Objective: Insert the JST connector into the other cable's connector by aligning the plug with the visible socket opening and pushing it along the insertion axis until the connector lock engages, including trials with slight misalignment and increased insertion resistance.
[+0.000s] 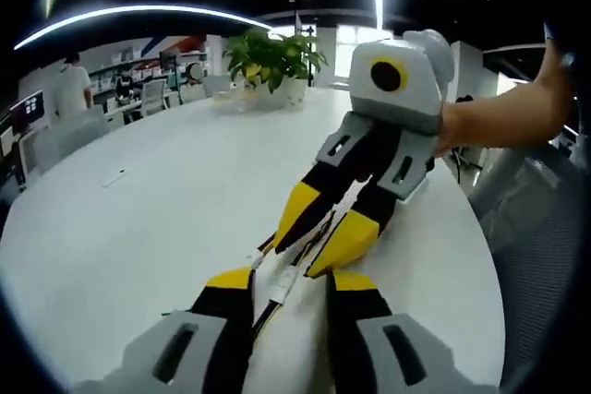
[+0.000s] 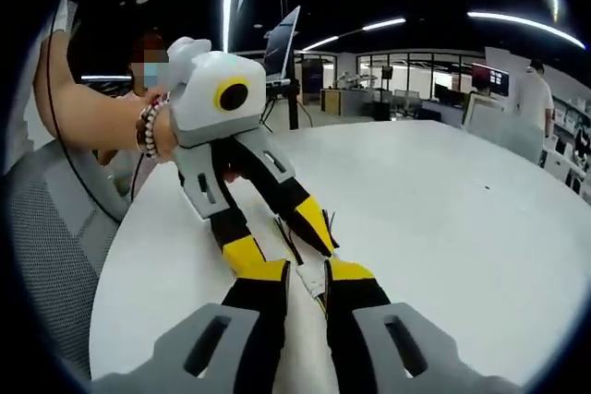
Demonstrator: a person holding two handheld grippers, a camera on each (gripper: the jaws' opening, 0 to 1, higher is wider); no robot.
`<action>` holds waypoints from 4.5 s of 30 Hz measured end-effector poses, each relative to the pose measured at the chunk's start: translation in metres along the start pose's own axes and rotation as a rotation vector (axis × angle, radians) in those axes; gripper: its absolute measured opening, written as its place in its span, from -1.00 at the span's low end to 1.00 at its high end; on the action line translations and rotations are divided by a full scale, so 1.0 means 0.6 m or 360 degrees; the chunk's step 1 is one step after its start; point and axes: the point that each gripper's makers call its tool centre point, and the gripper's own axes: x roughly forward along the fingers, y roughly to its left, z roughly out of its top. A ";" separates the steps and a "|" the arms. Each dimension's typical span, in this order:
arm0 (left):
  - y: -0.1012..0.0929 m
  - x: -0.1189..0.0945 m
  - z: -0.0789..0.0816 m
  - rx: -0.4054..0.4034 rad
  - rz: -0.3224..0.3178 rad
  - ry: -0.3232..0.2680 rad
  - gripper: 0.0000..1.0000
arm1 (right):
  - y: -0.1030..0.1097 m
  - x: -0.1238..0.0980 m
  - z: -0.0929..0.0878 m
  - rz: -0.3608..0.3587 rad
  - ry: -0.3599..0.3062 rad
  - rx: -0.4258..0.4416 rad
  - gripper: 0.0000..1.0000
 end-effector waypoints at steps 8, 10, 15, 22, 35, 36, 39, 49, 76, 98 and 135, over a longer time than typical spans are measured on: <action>0.022 -0.022 0.016 -0.0147 0.0119 -0.0049 -0.03 | -0.007 -0.019 0.018 -0.0085 -0.0030 0.0030 -0.45; 0.027 -0.029 0.020 -0.0176 0.0150 -0.0060 0.11 | -0.007 -0.025 0.022 -0.0093 -0.0035 0.0036 -0.43; 0.028 -0.046 0.041 -0.0240 0.0174 -0.0142 0.27 | -0.009 -0.041 0.051 -0.0141 -0.0109 0.0061 -0.33; 0.029 -0.067 0.064 -0.0291 0.0216 -0.0205 0.61 | -0.015 -0.066 0.087 -0.0212 -0.0161 0.0069 -0.15; 0.023 -0.117 0.094 -0.0315 0.0292 -0.0229 0.72 | -0.016 -0.117 0.117 -0.0345 -0.0214 0.0096 0.02; 0.023 -0.121 0.097 -0.0312 0.0299 -0.0239 0.74 | -0.017 -0.124 0.118 -0.0357 -0.0216 0.0091 0.02; 0.021 -0.136 0.106 -0.0311 0.0316 -0.0273 0.81 | -0.017 -0.138 0.119 -0.0378 -0.0218 0.0099 0.02; 0.015 -0.186 0.115 -0.0319 0.0409 -0.0303 0.97 | -0.026 -0.194 0.124 -0.0481 -0.0255 0.0118 0.06; -0.049 -0.351 0.108 -0.0241 0.0684 -0.0351 0.97 | 0.030 -0.338 0.118 -0.0712 -0.0319 0.0063 0.08; -0.119 -0.383 0.003 -0.0386 0.0714 -0.0243 0.97 | 0.105 -0.339 0.041 -0.0659 -0.0175 0.0128 0.10; -0.176 -0.341 -0.072 -0.0724 0.0609 -0.0267 0.97 | 0.133 -0.338 -0.051 -0.0665 -0.0079 0.0365 0.09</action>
